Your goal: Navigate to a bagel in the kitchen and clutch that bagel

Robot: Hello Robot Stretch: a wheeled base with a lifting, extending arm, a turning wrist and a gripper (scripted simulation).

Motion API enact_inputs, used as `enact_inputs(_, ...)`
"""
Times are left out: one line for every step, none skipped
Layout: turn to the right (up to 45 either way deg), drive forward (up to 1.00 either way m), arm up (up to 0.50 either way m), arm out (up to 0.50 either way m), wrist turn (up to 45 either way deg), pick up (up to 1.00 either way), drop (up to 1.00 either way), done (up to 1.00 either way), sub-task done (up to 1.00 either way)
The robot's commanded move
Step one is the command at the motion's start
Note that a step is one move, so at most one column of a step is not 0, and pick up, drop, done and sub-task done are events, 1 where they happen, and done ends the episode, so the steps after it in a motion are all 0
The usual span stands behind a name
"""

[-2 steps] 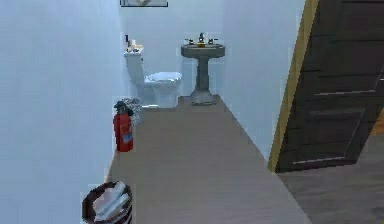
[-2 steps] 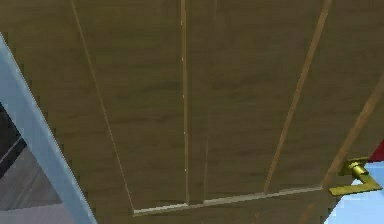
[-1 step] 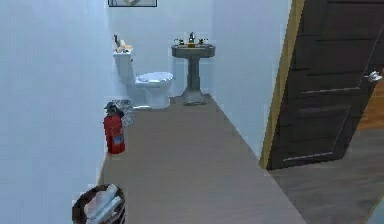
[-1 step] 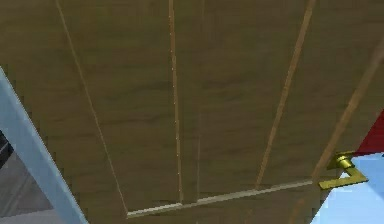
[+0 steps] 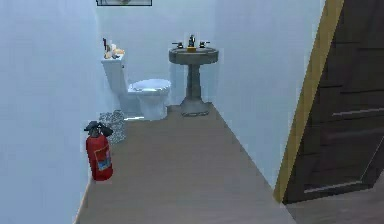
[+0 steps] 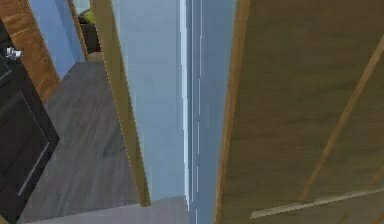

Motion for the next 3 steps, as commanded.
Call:
enact_inputs(9.0,0.0,0.0,0.0,0.0,0.0,0.0,0.0,0.0)
enact_inputs(0.0,0.1,0.0,0.0,0.0,0.0,0.0,0.0,0.0)
enact_inputs(27.0,0.0,0.0,0.0,0.0,0.0,0.0,0.0,0.0)
